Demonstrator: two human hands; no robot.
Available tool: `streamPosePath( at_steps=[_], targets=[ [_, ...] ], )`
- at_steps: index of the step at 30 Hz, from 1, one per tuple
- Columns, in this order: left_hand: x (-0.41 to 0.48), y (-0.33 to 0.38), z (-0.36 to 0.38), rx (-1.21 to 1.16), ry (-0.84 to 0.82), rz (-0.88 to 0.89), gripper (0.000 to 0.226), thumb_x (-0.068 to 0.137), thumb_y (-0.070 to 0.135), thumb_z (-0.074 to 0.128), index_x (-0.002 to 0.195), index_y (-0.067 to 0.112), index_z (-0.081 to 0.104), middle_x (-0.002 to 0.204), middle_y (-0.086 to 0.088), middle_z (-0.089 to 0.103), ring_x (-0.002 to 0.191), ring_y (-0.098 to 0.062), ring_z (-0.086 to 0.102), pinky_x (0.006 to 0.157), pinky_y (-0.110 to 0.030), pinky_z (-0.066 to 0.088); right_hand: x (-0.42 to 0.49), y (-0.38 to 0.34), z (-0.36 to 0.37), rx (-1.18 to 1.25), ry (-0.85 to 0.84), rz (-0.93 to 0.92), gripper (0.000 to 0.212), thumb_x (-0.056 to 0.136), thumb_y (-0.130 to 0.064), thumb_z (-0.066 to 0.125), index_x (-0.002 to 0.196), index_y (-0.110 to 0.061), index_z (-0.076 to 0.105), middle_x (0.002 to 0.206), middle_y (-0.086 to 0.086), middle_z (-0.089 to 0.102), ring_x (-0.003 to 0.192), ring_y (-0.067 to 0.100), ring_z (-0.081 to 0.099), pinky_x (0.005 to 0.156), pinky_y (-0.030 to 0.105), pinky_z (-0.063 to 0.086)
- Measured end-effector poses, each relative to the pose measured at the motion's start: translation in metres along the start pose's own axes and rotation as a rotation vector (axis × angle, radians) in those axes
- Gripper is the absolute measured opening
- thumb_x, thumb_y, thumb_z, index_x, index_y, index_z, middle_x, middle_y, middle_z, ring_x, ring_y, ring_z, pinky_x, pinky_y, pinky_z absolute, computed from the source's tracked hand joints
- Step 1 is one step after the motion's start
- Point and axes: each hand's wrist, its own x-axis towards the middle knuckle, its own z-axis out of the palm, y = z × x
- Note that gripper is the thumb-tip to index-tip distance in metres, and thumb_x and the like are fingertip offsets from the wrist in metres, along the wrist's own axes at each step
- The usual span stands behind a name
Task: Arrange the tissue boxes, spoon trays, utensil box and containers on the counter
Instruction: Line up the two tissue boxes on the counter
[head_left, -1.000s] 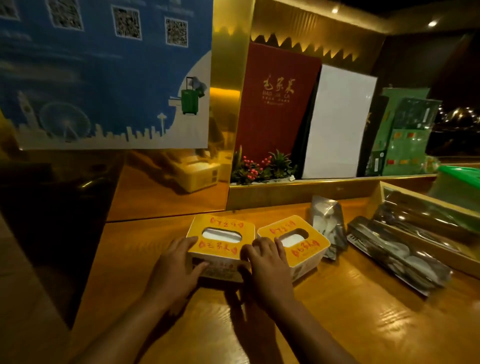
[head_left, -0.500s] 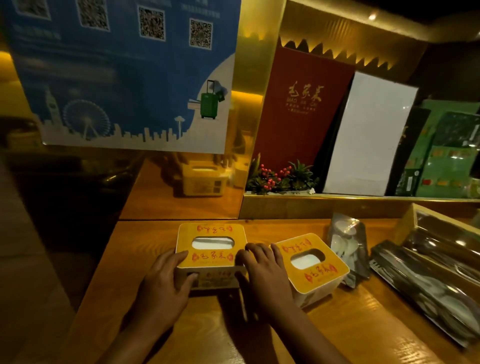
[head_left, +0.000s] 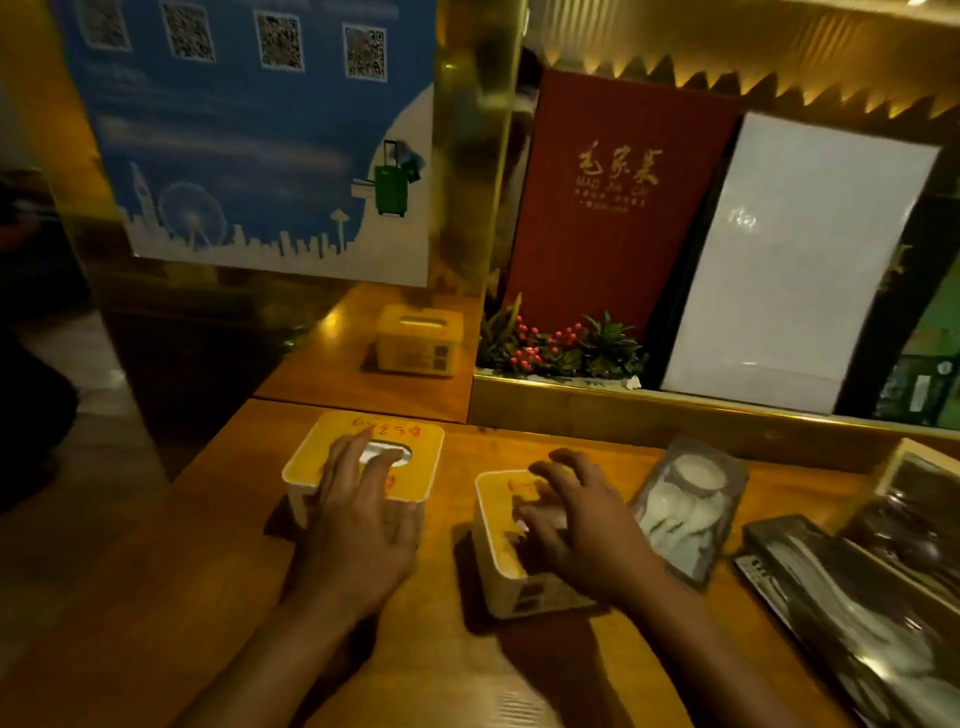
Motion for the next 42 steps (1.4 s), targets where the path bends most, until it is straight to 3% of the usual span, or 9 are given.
streamPosePath(
  at_steps=[7,14,18,21,25,32,36,39,42],
  targets=[
    [-0.051,0.079,0.046,-0.050,-0.112,0.062,0.055,0.089,0.056,0.054,0.137,0.030,0.051,0.145,0.010,0.045,0.128,-0.004,0.044,0.102,-0.033,0.048,-0.047,0.063,-0.020,0.077,0.079,-0.008,0.074,0.085,-0.075,0.051,0.143,-0.030,0.039,0.164,-0.002,0.003,0.141,0.024,0.033,0.097,0.045,0.051],
    [-0.062,0.091,0.050,0.129,-0.194,0.124,0.051,0.089,0.061,0.051,0.131,0.032,0.059,0.138,0.013,0.052,0.132,-0.005,0.038,0.113,-0.031,0.029,-0.060,0.077,-0.011,-0.049,0.043,-0.180,0.062,0.080,-0.060,0.059,0.130,-0.025,0.049,0.132,0.000,0.050,0.119,0.021,0.049,0.097,0.042,0.048],
    [-0.049,0.081,0.047,0.221,-0.196,0.140,0.048,0.090,0.053,0.055,0.130,0.027,0.063,0.139,0.007,0.058,0.134,-0.013,0.046,0.117,-0.043,0.030,-0.051,0.068,0.005,-0.019,0.067,-0.181,0.048,0.081,-0.043,0.068,0.121,-0.022,0.052,0.131,0.001,0.049,0.121,0.020,0.046,0.093,0.034,0.052],
    [-0.031,0.068,0.044,0.293,-0.232,0.122,0.045,0.094,0.036,0.062,0.138,0.024,0.058,0.148,0.003,0.054,0.145,-0.019,0.038,0.122,-0.045,0.008,-0.040,0.060,0.020,0.043,0.071,-0.139,0.041,0.088,-0.040,0.065,0.122,-0.022,0.052,0.136,-0.002,0.044,0.127,0.014,0.040,0.095,0.024,0.046],
    [-0.005,0.061,0.041,0.391,-0.316,0.186,0.047,0.097,0.028,0.059,0.143,0.023,0.053,0.153,0.000,0.049,0.149,-0.020,0.032,0.120,-0.046,-0.011,-0.026,0.052,0.029,0.078,0.100,-0.073,0.039,0.089,-0.035,0.066,0.123,-0.021,0.052,0.140,-0.002,0.044,0.127,0.015,0.043,0.097,0.033,0.050],
    [0.003,0.051,0.043,0.413,-0.330,0.195,0.055,0.069,0.017,0.089,0.121,0.020,0.072,0.127,-0.003,0.071,0.124,-0.026,0.063,0.113,-0.053,0.019,-0.024,0.039,0.024,0.001,0.106,0.009,0.049,0.084,-0.052,0.051,0.123,-0.023,0.057,0.144,0.000,0.048,0.131,0.019,0.045,0.103,0.039,0.046],
    [0.004,0.048,0.045,0.368,-0.303,0.142,0.055,0.080,0.016,0.082,0.132,0.022,0.065,0.141,-0.001,0.062,0.140,-0.034,0.045,0.112,-0.048,0.019,-0.029,0.032,0.025,-0.008,0.093,0.013,0.050,0.086,-0.039,0.071,0.129,-0.023,0.054,0.148,-0.002,0.043,0.134,0.018,0.040,0.105,0.034,0.045],
    [0.003,0.045,0.047,0.335,-0.335,0.078,0.052,0.098,0.023,0.058,0.149,0.027,0.046,0.160,0.004,0.039,0.154,-0.031,0.015,0.118,-0.045,0.006,-0.032,0.031,0.019,0.003,0.064,0.002,0.052,0.086,-0.037,0.069,0.133,-0.024,0.050,0.150,-0.003,0.038,0.134,0.016,0.039,0.106,0.032,0.045],
    [0.001,0.049,0.048,0.309,-0.357,0.085,0.055,0.098,0.027,0.055,0.152,0.026,0.041,0.163,0.002,0.032,0.154,-0.025,0.015,0.123,-0.045,-0.001,-0.044,0.041,0.009,0.060,0.076,0.053,0.051,0.090,-0.037,0.061,0.137,-0.025,0.048,0.154,-0.003,0.034,0.134,0.018,0.041,0.104,0.028,0.041]
  ],
)
